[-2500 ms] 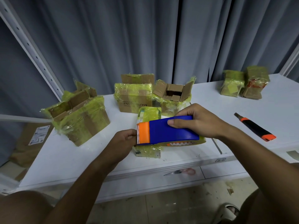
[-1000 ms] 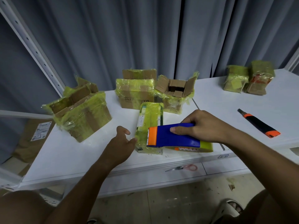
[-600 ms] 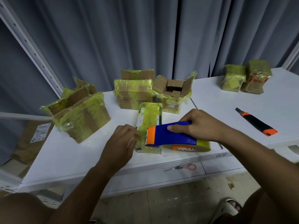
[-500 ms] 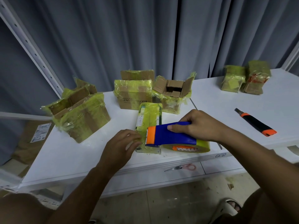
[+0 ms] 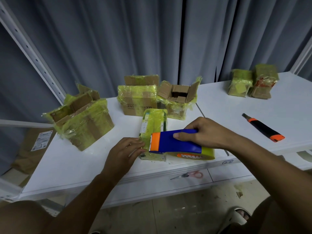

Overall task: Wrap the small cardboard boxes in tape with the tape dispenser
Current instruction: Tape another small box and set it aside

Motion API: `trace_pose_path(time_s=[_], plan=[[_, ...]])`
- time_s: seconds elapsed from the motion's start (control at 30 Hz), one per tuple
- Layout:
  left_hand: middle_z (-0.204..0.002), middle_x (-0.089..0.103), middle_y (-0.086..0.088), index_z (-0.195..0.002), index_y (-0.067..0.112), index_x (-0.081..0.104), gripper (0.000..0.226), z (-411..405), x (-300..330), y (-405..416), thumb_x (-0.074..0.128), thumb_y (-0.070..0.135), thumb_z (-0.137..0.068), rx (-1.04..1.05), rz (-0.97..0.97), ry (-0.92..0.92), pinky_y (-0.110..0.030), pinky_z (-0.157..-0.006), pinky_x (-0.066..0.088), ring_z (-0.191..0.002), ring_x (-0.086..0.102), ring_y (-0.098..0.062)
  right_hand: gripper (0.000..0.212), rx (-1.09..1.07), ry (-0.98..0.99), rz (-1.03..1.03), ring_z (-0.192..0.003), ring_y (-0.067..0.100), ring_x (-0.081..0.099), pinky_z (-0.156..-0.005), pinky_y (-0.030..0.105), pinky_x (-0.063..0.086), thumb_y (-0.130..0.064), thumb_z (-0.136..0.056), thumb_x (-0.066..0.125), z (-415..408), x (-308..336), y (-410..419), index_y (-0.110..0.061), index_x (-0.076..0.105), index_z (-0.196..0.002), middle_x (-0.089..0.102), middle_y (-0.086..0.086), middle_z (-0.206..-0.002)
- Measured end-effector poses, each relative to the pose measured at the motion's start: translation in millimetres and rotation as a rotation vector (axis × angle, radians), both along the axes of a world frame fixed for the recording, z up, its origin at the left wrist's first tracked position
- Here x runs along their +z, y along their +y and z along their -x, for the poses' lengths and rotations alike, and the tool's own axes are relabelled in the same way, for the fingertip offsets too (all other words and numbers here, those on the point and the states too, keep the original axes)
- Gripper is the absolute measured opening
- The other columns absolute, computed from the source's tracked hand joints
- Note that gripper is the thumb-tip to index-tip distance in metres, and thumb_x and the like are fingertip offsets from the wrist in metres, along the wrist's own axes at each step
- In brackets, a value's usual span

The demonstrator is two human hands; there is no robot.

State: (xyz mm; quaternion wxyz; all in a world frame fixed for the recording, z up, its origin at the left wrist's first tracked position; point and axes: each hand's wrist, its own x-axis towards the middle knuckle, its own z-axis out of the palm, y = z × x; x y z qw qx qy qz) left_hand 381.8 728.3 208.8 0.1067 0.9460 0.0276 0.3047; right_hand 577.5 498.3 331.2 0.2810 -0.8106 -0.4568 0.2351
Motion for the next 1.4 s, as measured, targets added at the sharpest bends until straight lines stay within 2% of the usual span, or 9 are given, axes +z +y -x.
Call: trace_pose_path(time_s=[0.17,0.37,0.53,0.63,0.77,0.9,1.13,1.3,1.4], plan=[[-0.103,0.072,-0.004,-0.100,0.007,0.075,0.016,-0.7,-1.2,1.0,0.066,0.016,-0.089,0.033,0.017,-0.095,-0.027,-0.093,0.050,-0.101,0.063,-0.017,0.066,-0.047,-0.003,-0.009,-0.070,0.015,0.069,-0.066,0.032,0.050,-0.079,-0.066,0.056,-22.4,15.3,-27.4,-0.018,0.079,-0.076,0.074,0.001,-0.072],[-0.102,0.065,-0.004,-0.101,0.006,0.069,0.029,-6.8,11.2,-15.0,0.059,0.031,-0.090,0.060,0.093,-0.004,-0.032,-0.086,0.050,-0.098,0.059,-0.018,0.052,-0.102,-0.081,-0.022,-0.066,0.010,0.066,-0.062,0.027,0.048,-0.066,-0.084,0.064,-22.9,-4.6,-33.0,-0.018,0.078,-0.074,0.072,-0.001,-0.068],[-0.151,0.042,0.001,-0.134,0.012,0.054,0.047,-12.1,20.5,-27.9,0.055,0.035,-0.093,0.057,0.074,0.089,-0.026,-0.113,0.033,-0.139,0.036,-0.010,0.051,-0.108,-0.082,-0.026,-0.061,0.009,0.063,-0.056,0.022,0.042,-0.066,-0.086,0.064,-22.8,-8.2,-35.1,-0.018,0.078,-0.071,0.069,0.001,-0.063],[-0.159,0.025,0.007,-0.152,0.016,0.032,0.056,-25.9,9.8,-37.2,0.036,0.041,-0.103,0.003,0.044,0.159,-0.022,-0.119,0.018,-0.147,0.019,-0.004,0.052,-0.096,-0.087,-0.025,-0.066,0.012,0.066,-0.059,0.025,0.044,-0.066,-0.086,0.063,-22.9,-10.7,-33.8,-0.018,0.079,-0.075,0.071,0.001,-0.068],[-0.152,0.040,0.002,-0.146,0.013,0.042,0.051,-36.4,-2.9,-36.5,0.027,0.041,-0.106,-0.045,-0.035,0.168,-0.033,-0.118,0.025,-0.143,0.033,-0.011,0.057,-0.093,-0.080,-0.019,-0.066,0.018,0.065,-0.060,0.030,0.043,-0.067,-0.086,0.063,-24.7,-13.0,-31.7,-0.014,0.077,-0.072,0.069,0.007,-0.067],[-0.144,0.050,0.004,-0.140,0.017,0.052,0.047,-37.8,-6.7,-34.3,0.038,0.041,-0.102,-0.006,-0.030,0.122,-0.025,-0.112,0.030,-0.135,0.043,-0.008,0.050,-0.090,-0.064,-0.005,-0.061,0.011,0.063,-0.057,0.024,0.042,-0.064,-0.087,0.064,-24.1,-12.7,-31.6,-0.018,0.077,-0.072,0.070,0.001,-0.065],[-0.130,0.064,0.002,-0.130,0.016,0.063,0.042,-40.9,-4.4,-36.4,0.049,0.038,-0.097,0.014,-0.074,0.063,-0.035,-0.101,0.048,-0.122,0.058,-0.012,0.065,-0.097,0.014,-0.016,-0.074,0.015,0.070,-0.075,0.043,0.057,-0.080,-0.068,0.056,-27.9,-12.5,-46.5,-0.022,0.080,-0.080,0.075,-0.001,-0.076],[-0.129,0.064,0.004,-0.129,0.017,0.065,0.041,-40.4,-2.0,-36.0,0.051,0.038,-0.096,0.018,-0.057,0.064,-0.036,-0.099,0.051,-0.122,0.058,-0.011,0.052,-0.095,0.018,0.044,-0.079,0.011,0.071,-0.081,0.042,0.058,-0.073,-0.074,0.063,-33.1,-6.3,-60.8,-0.026,0.082,-0.086,0.077,-0.007,-0.082],[-0.129,0.064,0.004,-0.129,0.018,0.064,0.042,-41.5,-1.3,-37.9,0.050,0.039,-0.097,0.027,-0.044,0.077,-0.038,-0.099,0.051,-0.123,0.058,-0.010,0.040,-0.109,-0.051,0.094,-0.076,0.010,0.068,-0.072,0.036,0.056,-0.063,-0.085,0.067,-31.1,-4.5,-58.1,-0.025,0.080,-0.080,0.075,-0.005,-0.078]])
